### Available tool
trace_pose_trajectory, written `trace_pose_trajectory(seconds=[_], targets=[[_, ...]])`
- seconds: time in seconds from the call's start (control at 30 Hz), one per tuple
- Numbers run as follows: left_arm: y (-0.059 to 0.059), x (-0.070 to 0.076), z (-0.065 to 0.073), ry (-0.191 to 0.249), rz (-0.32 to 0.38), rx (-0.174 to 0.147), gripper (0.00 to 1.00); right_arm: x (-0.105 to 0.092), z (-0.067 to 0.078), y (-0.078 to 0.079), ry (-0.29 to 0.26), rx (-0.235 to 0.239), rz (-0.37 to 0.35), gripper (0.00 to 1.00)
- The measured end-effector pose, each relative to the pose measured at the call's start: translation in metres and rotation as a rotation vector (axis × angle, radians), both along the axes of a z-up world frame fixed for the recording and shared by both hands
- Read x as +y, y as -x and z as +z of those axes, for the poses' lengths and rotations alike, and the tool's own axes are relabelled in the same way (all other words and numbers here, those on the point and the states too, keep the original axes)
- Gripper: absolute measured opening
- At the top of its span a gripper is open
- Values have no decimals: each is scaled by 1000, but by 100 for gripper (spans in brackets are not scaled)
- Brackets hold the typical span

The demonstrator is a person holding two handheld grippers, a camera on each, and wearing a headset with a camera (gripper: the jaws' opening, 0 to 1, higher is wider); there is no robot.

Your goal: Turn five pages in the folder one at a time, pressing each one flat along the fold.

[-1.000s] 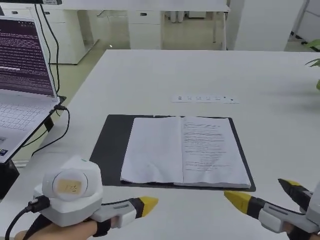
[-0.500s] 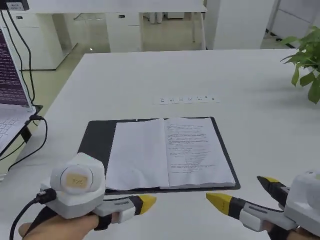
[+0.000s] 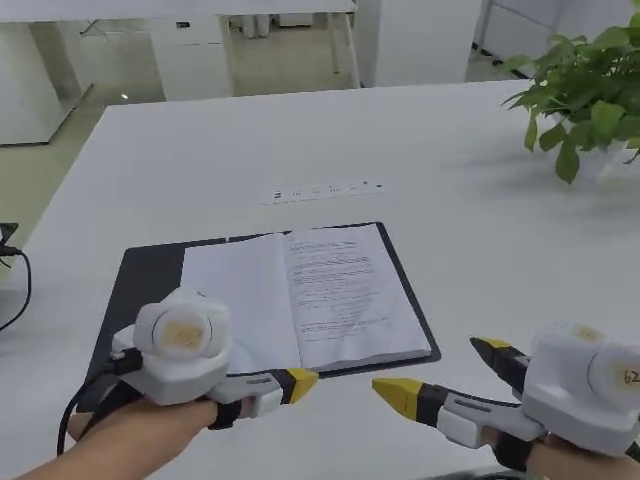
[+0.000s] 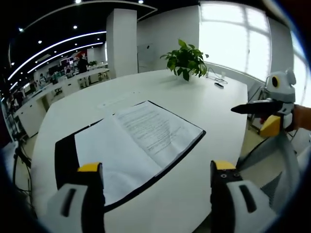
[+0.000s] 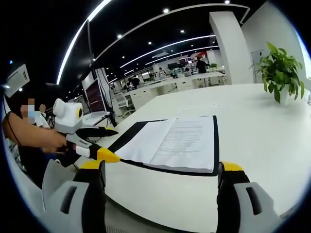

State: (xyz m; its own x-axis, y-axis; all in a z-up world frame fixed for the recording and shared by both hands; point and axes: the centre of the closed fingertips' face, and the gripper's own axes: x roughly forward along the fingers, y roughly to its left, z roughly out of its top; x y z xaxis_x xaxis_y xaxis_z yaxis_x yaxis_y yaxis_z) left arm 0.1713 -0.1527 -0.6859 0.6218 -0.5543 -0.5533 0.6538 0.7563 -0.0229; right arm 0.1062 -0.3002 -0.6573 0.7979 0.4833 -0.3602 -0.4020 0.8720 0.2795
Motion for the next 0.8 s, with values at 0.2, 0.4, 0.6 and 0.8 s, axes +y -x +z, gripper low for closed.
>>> trace_pose_trajectory(seconds=[0.2, 0.4, 0.6, 0.8], targets=[[-7, -12, -6, -5, -22, 5, 90, 0, 0, 0, -4, 1, -10, 95], [-12, -24, -11, -4, -52, 13, 86, 4, 1, 2, -5, -3, -10, 95], [-20, -38, -15, 7, -77, 16, 82, 5, 3, 2, -5, -7, -20, 95], [-34, -53, -18, 26, -92, -4, 73, 6, 6, 2, -29, -16, -37, 95]])
